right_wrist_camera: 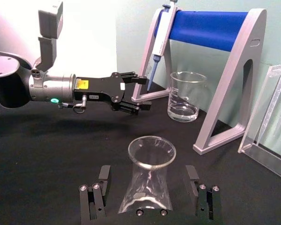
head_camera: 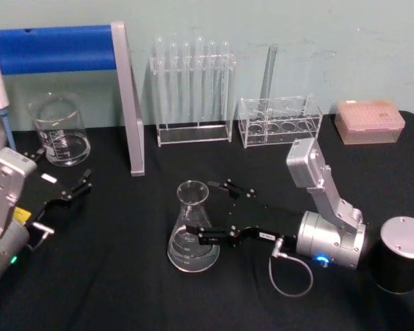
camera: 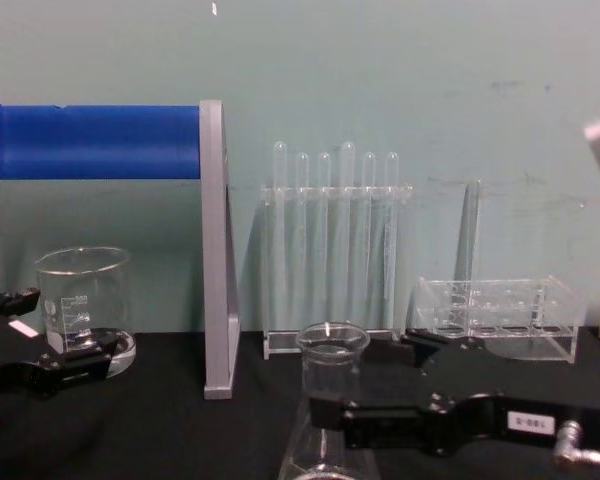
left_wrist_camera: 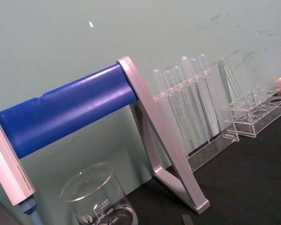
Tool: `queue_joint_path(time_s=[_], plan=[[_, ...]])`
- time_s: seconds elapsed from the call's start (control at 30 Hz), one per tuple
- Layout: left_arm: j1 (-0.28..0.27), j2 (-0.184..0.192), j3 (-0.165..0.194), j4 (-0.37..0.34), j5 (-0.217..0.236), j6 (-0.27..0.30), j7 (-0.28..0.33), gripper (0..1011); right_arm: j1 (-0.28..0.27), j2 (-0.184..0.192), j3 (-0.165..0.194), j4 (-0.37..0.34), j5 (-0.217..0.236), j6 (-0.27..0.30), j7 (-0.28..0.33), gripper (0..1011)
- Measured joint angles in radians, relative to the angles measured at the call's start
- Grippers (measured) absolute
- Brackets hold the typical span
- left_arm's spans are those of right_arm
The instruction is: Grasp the erlenmeyer flask with one hand, shake it three times, then place it back.
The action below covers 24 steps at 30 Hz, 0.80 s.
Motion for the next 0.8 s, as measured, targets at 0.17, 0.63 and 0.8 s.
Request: queue_joint_path(time_s=[0.17, 0.63, 0.8], plan=[[0.000, 0.000, 0.000, 0.000, 0.000, 0.000, 0.000, 1001, 0.025, -0.028, -0.010, 0.036, -0.011, -0.005, 0.002, 1002], [0.000, 0.000, 0.000, 0.000, 0.000, 0.000, 0.000, 1001, 0.057, -0.068, -0.020, 0.084, -0.022, -0.007, 0.003, 1003], [0.000, 0.000, 0.000, 0.000, 0.000, 0.000, 0.000, 1001, 0.061, -0.071, -0.022, 0.088, -0.025, -0.008, 0.005, 1002]])
